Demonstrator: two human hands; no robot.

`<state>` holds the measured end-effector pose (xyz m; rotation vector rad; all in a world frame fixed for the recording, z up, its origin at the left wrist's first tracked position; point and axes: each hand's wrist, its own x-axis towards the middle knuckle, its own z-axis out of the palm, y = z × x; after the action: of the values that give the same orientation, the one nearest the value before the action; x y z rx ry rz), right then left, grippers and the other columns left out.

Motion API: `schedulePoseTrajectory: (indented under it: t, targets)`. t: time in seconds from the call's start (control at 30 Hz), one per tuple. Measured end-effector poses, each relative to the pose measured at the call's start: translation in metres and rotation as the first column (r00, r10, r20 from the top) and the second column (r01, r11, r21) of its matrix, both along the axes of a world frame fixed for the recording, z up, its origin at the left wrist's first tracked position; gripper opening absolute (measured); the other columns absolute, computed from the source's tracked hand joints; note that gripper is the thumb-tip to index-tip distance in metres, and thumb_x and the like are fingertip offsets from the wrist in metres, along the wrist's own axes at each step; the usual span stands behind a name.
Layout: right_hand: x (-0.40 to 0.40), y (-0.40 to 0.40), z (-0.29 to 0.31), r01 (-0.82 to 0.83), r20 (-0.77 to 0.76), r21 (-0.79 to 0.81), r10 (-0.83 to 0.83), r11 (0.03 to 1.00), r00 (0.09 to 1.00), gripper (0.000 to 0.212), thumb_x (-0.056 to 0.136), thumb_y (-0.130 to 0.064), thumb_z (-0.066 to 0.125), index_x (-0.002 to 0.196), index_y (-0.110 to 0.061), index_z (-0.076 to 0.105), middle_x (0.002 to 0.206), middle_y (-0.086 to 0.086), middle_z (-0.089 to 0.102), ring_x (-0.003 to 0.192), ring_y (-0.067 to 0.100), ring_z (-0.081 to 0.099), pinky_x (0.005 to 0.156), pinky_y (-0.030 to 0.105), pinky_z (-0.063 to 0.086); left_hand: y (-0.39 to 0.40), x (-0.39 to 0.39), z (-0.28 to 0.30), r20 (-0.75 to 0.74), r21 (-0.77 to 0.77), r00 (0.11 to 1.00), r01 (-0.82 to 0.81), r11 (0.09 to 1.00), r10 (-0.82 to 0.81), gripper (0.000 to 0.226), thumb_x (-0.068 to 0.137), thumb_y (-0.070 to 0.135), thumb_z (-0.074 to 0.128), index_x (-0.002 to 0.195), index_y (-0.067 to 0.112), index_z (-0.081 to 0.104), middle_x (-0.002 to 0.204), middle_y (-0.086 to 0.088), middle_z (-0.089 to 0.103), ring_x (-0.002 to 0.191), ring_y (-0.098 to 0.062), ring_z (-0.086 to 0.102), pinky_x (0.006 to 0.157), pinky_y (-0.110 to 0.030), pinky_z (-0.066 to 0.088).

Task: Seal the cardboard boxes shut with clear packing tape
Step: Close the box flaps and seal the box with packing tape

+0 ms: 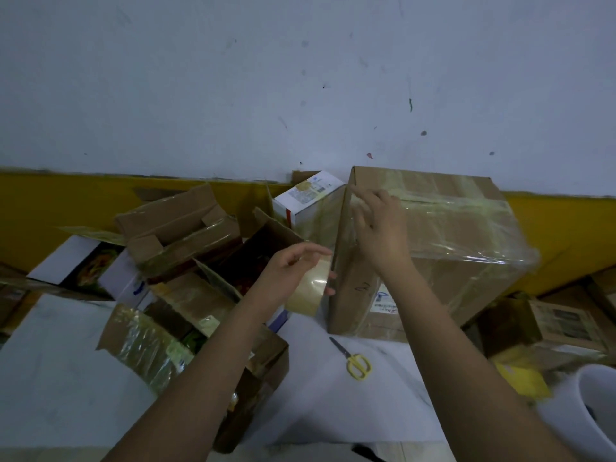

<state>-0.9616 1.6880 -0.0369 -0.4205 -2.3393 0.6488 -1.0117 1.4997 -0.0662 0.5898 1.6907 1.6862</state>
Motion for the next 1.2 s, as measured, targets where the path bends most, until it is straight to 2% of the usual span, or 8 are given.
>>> schedulePoseTrajectory:
  t: [0.13,0.27,0.43,0.53,0.7,0.87,1.07,1.2]
  targets:
    - [0.033,-0.032,-0.007,-0.336,0.157,-0.181,0.364,0.924,0.918,0.034,0.092,-0.039,0.066,0.123,-0.024,0.068,0.109,-0.013,0.06,0.096,-0.003,0.055,0.082,0.008,0.04,-0.001,0.008,-0.011,0.057,-0.003,0.998,0.026,1.0,-0.025,0.024,0.102,0.033,0.058,0.12,0.024,0.072,0.12,-0.008,0.071,0.115,-0.03,0.067,0.103,-0.058,0.049]
    - [0.044,-0.032,-0.032,-0.301,0.081,-0.102,0.309,0.948,0.948,0.017,0.088,-0.015,0.073,0.104,-0.018,0.077,0.097,-0.003,0.067,0.087,0.0,0.06,0.08,0.007,0.043,0.005,0.018,-0.024,0.247,0.057,0.968,0.022,0.998,-0.036,0.031,0.095,0.025,0.059,0.124,0.017,0.07,0.124,-0.014,0.069,0.119,-0.037,0.064,0.105,-0.065,0.045]
    - [0.06,-0.03,-0.053,-0.29,-0.001,0.069,0.291,0.955,0.957,0.014,0.088,-0.014,0.067,0.095,-0.014,0.078,0.092,-0.001,0.066,0.087,0.012,0.057,0.077,0.019,0.045,0.008,0.033,-0.034,0.332,0.056,0.94,0.063,0.996,-0.078,0.037,0.097,-0.007,0.039,0.125,0.005,0.062,0.104,-0.015,0.071,0.09,-0.023,0.073,0.066,-0.031,0.059]
    - [0.067,-0.029,-0.066,-0.283,-0.014,0.135,0.288,0.949,0.958,0.015,0.09,-0.018,0.063,0.093,-0.015,0.078,0.098,-0.003,0.067,0.093,0.015,0.056,0.079,0.022,0.044,0.007,0.048,-0.035,0.383,0.046,0.923,0.024,0.999,-0.04,0.037,0.097,-0.009,0.039,0.128,-0.001,0.059,0.11,-0.022,0.067,0.094,-0.029,0.072,0.072,-0.041,0.062]
    - [0.083,-0.036,-0.079,-0.403,0.087,0.072,0.397,0.912,0.914,0.018,0.093,-0.022,0.055,0.091,-0.016,0.072,0.095,-0.003,0.067,0.092,0.012,0.057,0.078,0.019,0.044,-0.004,0.076,-0.042,0.35,-0.057,0.931,-0.092,0.994,0.106,0.043,0.096,-0.001,0.056,0.134,0.02,0.059,0.126,-0.016,0.067,0.11,-0.038,0.068,0.097,-0.063,0.052]
    - [0.105,-0.034,-0.094,-0.519,0.21,-0.073,0.522,0.852,0.827,0.008,0.093,-0.017,0.055,0.089,-0.016,0.062,0.085,-0.002,0.064,0.073,0.012,0.057,0.061,0.025,0.044,-0.016,0.127,-0.043,0.24,-0.158,0.949,-0.17,0.973,0.205,0.052,0.101,0.016,0.059,0.149,0.028,0.04,0.123,-0.008,0.069,0.095,-0.042,0.073,0.081,-0.047,0.061]
    - [0.141,-0.047,-0.123,-0.721,0.193,-0.129,0.73,0.681,0.655,0.009,0.087,-0.009,0.06,0.08,-0.014,0.058,0.077,-0.001,0.062,0.071,0.016,0.056,0.063,0.032,0.048,-0.03,0.202,-0.103,0.035,-0.388,0.911,-0.366,0.846,0.41,0.055,0.104,0.024,0.055,0.156,0.023,0.035,0.132,-0.004,0.063,0.099,-0.004,0.071,0.078,-0.024,0.06]
    - [0.166,-0.062,-0.166,-0.73,0.272,-0.254,0.771,0.635,0.576,0.009,0.087,-0.01,0.06,0.08,-0.015,0.06,0.082,0.001,0.067,0.078,0.022,0.062,0.067,0.038,0.05,-0.043,0.242,-0.147,-0.067,-0.591,0.886,-0.405,0.697,0.459,0.057,0.103,0.036,0.053,0.156,0.028,0.033,0.133,-0.005,0.062,0.111,-0.017,0.065,0.087,-0.018,0.046]
